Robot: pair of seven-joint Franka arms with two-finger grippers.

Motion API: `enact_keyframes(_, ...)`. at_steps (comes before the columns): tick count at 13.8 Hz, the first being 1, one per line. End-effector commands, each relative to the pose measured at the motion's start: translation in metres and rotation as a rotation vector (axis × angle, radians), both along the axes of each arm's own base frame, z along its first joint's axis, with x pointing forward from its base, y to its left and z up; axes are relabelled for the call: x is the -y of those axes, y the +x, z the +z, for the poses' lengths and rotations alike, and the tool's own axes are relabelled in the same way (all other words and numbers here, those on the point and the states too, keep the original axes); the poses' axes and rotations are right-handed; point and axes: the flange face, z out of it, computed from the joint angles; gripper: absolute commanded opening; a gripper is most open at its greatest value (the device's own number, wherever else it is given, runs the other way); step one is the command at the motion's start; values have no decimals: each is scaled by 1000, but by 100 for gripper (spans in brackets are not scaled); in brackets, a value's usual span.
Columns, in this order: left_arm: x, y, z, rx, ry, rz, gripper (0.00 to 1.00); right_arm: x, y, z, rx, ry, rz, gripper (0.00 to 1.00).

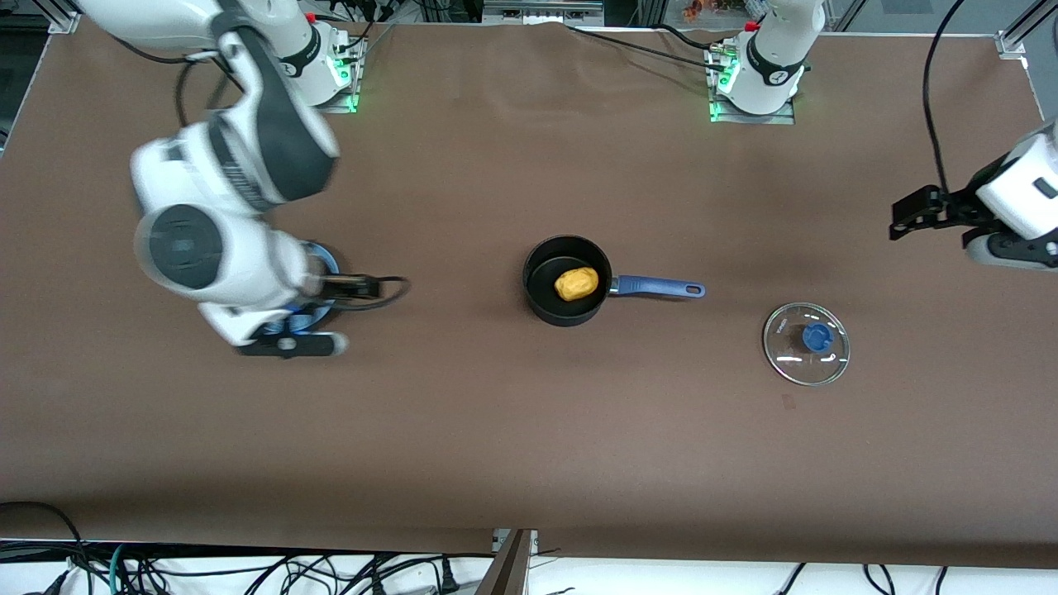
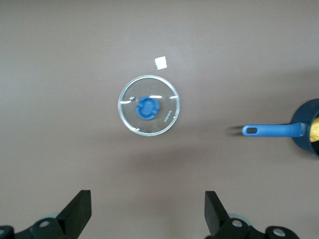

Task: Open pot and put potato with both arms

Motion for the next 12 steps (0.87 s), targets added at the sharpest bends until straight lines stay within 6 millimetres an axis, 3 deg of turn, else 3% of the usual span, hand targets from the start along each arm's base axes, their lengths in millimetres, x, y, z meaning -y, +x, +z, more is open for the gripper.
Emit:
enact_keyframes(1, -8, -20, 0, -18, 5, 9, 100, 77, 1, 23, -29, -11, 7, 100)
enact_keyframes(3, -13, -28, -9, -21, 2, 22, 100, 122, -12, 45, -32, -14, 39, 100)
enact_keyframes(5, -11, -31, -15, -20, -2, 24, 100, 144, -31, 69, -14, -41, 26, 100)
enact_keyframes(7, -9, -31, -17, -23, -21, 30, 100, 155, -52, 87, -9, -61, 2, 100)
enact_keyframes(9, -8, -32, -20, -31, -51, 39, 100, 152, -76, 92, -10, -78, -2, 100)
enact_keyframes(12, -2, -31, -13, -24, -51, 35, 100, 155, -102, 134, 59, -86, 8, 100)
